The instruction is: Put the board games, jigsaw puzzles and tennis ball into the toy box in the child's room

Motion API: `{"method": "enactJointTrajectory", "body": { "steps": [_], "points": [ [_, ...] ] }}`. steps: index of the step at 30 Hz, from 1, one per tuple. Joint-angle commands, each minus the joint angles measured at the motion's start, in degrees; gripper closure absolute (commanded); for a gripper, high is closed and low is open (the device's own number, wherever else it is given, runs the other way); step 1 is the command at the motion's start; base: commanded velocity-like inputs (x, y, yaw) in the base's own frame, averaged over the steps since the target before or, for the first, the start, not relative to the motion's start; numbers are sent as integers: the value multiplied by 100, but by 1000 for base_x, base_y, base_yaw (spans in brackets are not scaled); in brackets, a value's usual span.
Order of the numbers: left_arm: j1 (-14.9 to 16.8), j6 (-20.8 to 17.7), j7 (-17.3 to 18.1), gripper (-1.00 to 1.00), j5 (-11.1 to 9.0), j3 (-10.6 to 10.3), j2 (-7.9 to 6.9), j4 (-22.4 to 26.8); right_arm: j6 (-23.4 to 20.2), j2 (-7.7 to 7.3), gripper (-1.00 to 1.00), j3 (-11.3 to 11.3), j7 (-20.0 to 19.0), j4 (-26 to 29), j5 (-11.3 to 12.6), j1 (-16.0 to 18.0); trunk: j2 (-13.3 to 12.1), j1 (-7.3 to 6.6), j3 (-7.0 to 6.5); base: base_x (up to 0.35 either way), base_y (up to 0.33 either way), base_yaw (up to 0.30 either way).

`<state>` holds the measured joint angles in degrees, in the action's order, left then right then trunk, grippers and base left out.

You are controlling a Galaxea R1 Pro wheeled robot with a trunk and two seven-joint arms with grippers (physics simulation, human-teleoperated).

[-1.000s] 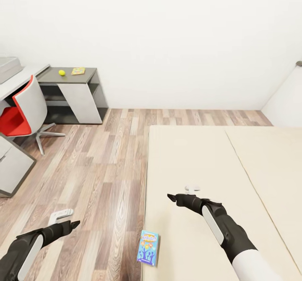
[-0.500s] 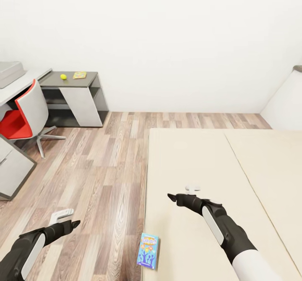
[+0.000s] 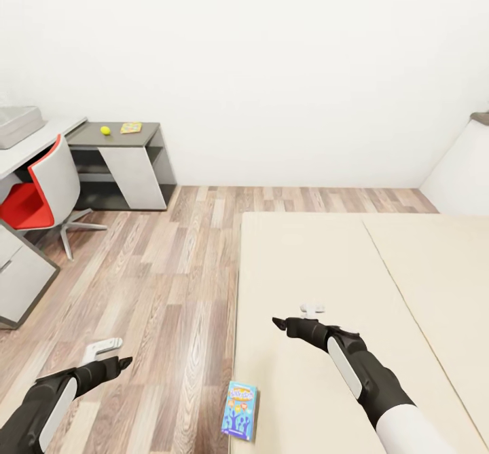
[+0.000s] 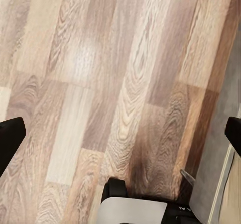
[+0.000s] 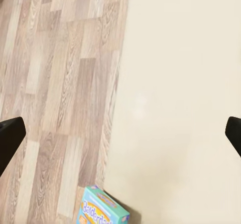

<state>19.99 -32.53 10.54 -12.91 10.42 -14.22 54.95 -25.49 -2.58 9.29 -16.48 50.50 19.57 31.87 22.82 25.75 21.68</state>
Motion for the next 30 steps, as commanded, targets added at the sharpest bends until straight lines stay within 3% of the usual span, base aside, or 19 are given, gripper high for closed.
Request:
{"method": "enactJointTrajectory", "body": {
  "steps": [1, 11, 30],
  "points": [
    [4, -35, 18, -100, 3, 13, 15, 3, -28, -5, -100, 11, 5, 4, 29, 3, 10, 3, -1, 0, 0, 0],
    [5, 77, 18, -100, 219, 13, 76, -54, -26, -5, -100, 11, 56, -4, 29, 3, 10, 3, -96, 0, 0, 0],
    [5, 97, 18, -100, 262, 13, 80, -70, -18, -5, -100, 11, 75, -35, 29, 3, 10, 3, -277, 0, 0, 0]
  ]
}}
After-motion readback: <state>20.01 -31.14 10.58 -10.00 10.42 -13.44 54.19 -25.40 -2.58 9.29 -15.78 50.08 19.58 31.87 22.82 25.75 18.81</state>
